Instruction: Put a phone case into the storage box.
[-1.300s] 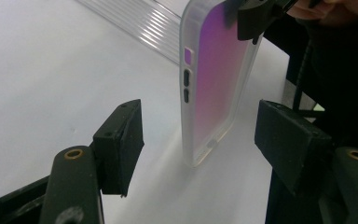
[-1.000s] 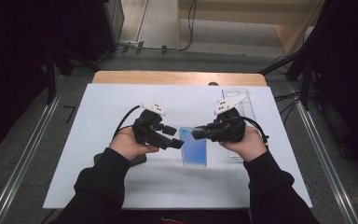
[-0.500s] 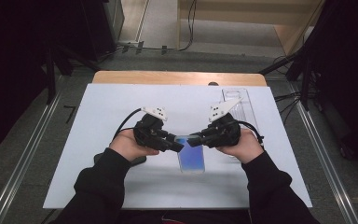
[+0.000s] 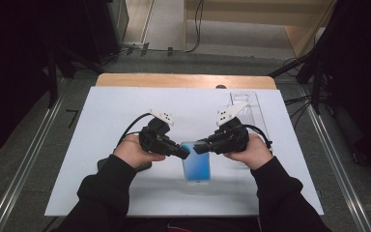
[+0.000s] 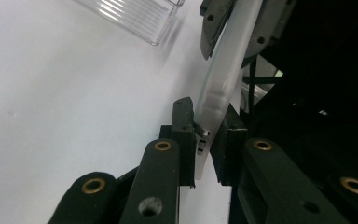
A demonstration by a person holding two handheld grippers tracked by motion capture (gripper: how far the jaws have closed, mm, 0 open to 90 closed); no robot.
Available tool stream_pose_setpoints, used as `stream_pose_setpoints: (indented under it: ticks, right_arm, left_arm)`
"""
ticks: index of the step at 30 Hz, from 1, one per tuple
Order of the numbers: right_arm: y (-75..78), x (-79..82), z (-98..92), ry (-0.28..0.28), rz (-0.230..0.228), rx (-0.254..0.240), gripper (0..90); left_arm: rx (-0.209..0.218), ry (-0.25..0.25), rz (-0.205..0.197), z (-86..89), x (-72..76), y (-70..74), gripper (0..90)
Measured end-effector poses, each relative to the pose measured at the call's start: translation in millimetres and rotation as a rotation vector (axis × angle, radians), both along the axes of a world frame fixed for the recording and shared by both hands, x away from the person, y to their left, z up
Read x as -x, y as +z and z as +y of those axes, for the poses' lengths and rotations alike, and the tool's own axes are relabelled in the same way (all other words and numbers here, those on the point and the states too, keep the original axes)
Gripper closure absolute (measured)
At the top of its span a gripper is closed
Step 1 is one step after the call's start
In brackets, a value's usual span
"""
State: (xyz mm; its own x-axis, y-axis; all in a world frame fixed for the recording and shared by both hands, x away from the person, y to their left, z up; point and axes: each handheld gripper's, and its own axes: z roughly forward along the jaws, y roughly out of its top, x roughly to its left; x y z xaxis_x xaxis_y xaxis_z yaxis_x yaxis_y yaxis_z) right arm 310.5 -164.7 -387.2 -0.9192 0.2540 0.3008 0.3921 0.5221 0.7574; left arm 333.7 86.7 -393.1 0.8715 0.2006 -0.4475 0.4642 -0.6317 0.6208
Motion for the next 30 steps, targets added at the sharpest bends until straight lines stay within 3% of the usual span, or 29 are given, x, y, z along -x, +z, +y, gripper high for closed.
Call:
stream_pose_setpoints:
  ticks: [2,5,13,17,19,21,23,25,27,30]
  right_arm:
    - [2.7,2.1,-1.1,-0.028,-0.045,-0.005,60.5]
    - [6.2,3.2,-3.5,-0.090,-0.072,-0.017,49.8]
    - [12.3,3.1,-8.6,-0.250,-0.057,-0.056,27.4]
    - [12.4,2.2,-10.2,-0.285,-0.021,-0.095,26.4]
    - [10.9,2.1,-9.8,-0.279,0.000,-0.119,26.1]
    - [9.0,2.9,-8.2,-0.302,-0.008,-0.123,23.4]
    - [6.2,4.0,-5.5,-0.328,-0.038,-0.130,11.6]
    - [2.5,4.8,-1.8,-0.365,-0.084,-0.116,0.0]
    - [-0.6,4.5,2.7,-0.369,-0.058,-0.073,0.0]
    - [-5.1,6.4,8.1,-0.396,-0.054,-0.061,0.0]
  left_arm:
    - [-0.001,0.005,-0.004,1.2,0.7,2.0,80.9]
    - [0.005,0.022,-0.009,4.0,0.6,5.8,81.0]
    - [-0.015,0.123,-0.011,12.9,-2.5,16.5,80.9]
    - [-0.020,0.185,0.013,17.3,-4.8,20.7,80.6]
    - [-0.028,0.204,-0.001,19.1,-4.7,23.3,80.7]
    - [-0.029,0.237,-0.011,21.1,-4.9,26.3,80.7]
    - [-0.022,0.263,-0.015,23.3,-5.1,29.4,80.7]
    - [-0.017,0.296,-0.016,25.3,-5.0,32.0,80.7]
    - [-0.026,0.327,-0.023,26.4,-4.9,34.2,80.6]
    - [-0.041,0.371,-0.037,26.7,-4.4,36.5,80.6]
